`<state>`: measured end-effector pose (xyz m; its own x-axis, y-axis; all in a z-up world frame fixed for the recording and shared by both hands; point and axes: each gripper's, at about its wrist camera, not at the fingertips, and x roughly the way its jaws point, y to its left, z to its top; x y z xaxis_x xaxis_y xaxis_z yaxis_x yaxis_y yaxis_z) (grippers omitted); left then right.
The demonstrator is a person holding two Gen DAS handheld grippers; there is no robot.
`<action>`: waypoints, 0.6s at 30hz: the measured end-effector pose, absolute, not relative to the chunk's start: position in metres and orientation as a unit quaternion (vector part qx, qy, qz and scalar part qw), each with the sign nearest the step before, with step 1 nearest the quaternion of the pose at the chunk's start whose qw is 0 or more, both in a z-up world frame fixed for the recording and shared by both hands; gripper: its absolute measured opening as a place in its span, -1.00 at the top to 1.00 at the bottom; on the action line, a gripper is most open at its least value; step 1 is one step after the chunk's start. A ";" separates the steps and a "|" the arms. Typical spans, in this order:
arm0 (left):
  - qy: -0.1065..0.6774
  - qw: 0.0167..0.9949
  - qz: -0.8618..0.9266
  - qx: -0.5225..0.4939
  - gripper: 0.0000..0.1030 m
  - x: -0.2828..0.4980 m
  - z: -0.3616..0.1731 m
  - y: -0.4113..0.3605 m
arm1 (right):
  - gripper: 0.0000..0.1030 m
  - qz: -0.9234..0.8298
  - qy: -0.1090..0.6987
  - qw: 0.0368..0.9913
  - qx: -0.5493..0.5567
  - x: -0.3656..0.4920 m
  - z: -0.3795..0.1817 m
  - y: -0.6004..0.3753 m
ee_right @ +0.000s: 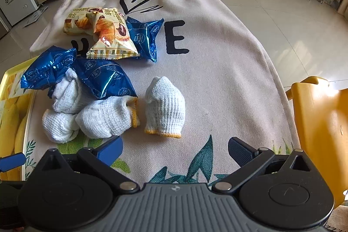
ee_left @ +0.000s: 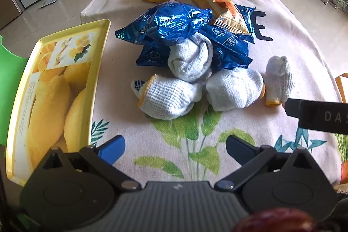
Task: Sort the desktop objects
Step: 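Move the left tool over the blue packs while the right tool moves toward the gloves, then lower the left tool onto a blue pack while the right tool lowers onto a white glove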
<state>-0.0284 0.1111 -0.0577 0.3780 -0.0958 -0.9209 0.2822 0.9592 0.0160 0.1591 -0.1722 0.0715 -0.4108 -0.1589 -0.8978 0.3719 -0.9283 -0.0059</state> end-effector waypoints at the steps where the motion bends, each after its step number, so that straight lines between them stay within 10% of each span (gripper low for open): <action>1: 0.545 0.826 -0.115 0.086 -0.99 -0.031 -0.057 0.111 | -1.00 -0.836 0.107 0.155 0.515 0.162 0.072 -0.172; 18: 0.531 0.834 -0.119 0.096 -0.99 -0.073 -0.041 0.115 | -1.00 -0.854 0.098 0.113 0.499 0.184 0.076 -0.158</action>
<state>-0.0732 0.1154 -0.0413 0.4077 -0.0974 -0.9079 0.3002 0.9533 0.0326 0.1837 -0.1584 0.0764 -0.4773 -0.0961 -0.8735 0.2907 -0.9553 -0.0538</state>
